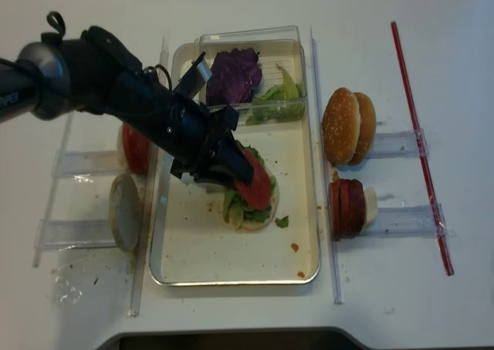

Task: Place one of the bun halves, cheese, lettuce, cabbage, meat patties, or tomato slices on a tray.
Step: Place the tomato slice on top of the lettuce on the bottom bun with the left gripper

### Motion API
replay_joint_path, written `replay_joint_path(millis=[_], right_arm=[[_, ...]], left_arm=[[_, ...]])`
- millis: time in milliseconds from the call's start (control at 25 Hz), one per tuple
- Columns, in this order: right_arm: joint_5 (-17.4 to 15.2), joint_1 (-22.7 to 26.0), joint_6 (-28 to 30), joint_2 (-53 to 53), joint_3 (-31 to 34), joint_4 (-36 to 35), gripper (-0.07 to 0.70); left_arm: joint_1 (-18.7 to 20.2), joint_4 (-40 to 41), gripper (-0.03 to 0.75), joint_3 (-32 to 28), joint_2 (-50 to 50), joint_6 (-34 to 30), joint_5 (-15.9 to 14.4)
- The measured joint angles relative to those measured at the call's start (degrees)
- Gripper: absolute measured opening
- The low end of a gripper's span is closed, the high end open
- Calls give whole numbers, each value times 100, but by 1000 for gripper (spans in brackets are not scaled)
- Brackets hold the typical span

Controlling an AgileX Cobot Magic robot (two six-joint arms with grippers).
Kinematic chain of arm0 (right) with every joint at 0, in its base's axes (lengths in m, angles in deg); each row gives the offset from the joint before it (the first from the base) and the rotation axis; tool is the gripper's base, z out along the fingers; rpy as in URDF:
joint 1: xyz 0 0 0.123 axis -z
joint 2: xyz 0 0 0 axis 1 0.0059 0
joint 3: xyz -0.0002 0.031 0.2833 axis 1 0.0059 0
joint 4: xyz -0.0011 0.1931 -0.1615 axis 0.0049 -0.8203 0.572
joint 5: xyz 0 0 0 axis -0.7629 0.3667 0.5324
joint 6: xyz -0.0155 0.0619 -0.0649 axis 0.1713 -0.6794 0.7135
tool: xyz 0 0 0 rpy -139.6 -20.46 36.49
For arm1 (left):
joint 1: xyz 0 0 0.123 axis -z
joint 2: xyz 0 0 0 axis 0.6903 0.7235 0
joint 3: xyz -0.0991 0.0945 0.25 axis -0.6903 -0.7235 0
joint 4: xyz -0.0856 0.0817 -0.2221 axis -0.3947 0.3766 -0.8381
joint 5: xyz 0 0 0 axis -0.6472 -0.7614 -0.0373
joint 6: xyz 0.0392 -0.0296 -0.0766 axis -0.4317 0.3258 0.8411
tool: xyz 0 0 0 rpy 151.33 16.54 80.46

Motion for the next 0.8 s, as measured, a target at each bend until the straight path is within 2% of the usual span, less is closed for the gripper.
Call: replay_joint_path(millis=[440, 800], right_arm=[[0, 0, 0, 0, 0, 0, 17], [0, 0, 19, 0, 0, 0, 17]], left_arm=[[9, 23, 303, 21, 0, 280, -14], [9, 518, 314, 416, 0, 850, -129]])
